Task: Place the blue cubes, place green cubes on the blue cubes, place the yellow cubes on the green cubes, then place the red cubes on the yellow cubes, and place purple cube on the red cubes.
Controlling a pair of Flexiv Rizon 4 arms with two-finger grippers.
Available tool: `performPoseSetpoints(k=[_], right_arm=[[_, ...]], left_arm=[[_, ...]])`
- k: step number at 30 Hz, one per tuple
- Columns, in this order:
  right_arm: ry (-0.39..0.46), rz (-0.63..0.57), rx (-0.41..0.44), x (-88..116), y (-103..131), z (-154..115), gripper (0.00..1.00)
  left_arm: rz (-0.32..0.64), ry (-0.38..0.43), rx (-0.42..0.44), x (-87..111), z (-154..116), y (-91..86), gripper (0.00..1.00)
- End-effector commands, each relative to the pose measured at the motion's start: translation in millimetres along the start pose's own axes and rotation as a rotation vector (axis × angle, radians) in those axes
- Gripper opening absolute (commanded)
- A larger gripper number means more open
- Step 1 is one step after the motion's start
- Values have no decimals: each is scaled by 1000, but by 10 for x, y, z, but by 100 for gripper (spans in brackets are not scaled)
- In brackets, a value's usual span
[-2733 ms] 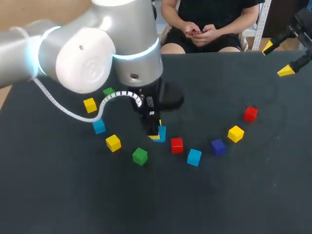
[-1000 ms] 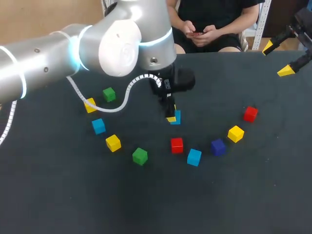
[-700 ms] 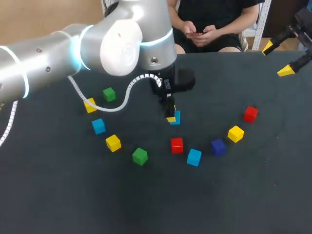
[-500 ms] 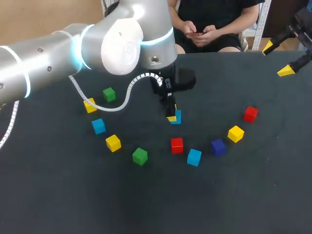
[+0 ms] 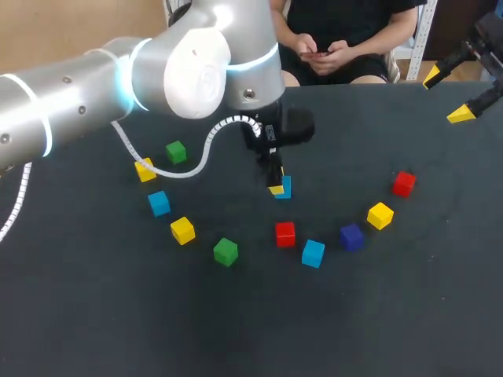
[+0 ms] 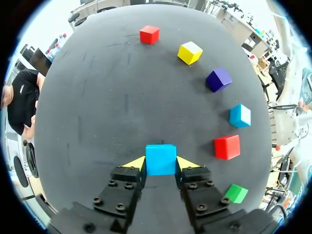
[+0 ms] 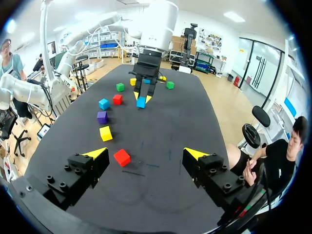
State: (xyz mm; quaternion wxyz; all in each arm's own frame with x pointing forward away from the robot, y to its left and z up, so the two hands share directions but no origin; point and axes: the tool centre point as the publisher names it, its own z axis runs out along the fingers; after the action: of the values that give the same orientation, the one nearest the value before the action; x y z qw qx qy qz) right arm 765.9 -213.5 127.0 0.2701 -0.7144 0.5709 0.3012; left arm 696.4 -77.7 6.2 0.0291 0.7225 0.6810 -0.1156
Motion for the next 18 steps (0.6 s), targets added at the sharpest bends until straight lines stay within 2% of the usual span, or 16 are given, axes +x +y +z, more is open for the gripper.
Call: performPoseSetpoints(k=[1, 3, 4, 5, 6, 8, 9, 12, 15, 18], right_arm=[[-1, -1, 0, 3, -3, -1, 100], [-1, -1, 0, 3, -3, -1, 100], [-1, -1, 0, 3, -3, -1, 100], [-1, -1, 0, 3, -3, -1, 100], [-1, -1, 0, 3, -3, -1, 100], [-1, -1, 0, 3, -3, -1, 100], [-1, -1, 0, 3, -3, -1, 100], [-1, -1, 0, 3, -3, -1, 100], [-1, -1, 0, 3, -3, -1, 100], [-1, -1, 0, 3, -3, -1, 100]], left_arm=[[2, 3, 7, -8, -3, 35, 28], [2, 3, 8, -10, -3, 40, 29], [2, 3, 7, -11, -3, 42, 22], [3, 4, 7, -14, -1, 45, 9], [3, 4, 8, -15, 0, 45, 9], [4, 5, 9, -17, 1, 46, 12], [5, 5, 9, -18, 1, 46, 18], [5, 8, 13, -20, 5, 49, 29], [8, 11, 13, -21, 6, 49, 27], [8, 14, 16, -20, 7, 48, 37]])
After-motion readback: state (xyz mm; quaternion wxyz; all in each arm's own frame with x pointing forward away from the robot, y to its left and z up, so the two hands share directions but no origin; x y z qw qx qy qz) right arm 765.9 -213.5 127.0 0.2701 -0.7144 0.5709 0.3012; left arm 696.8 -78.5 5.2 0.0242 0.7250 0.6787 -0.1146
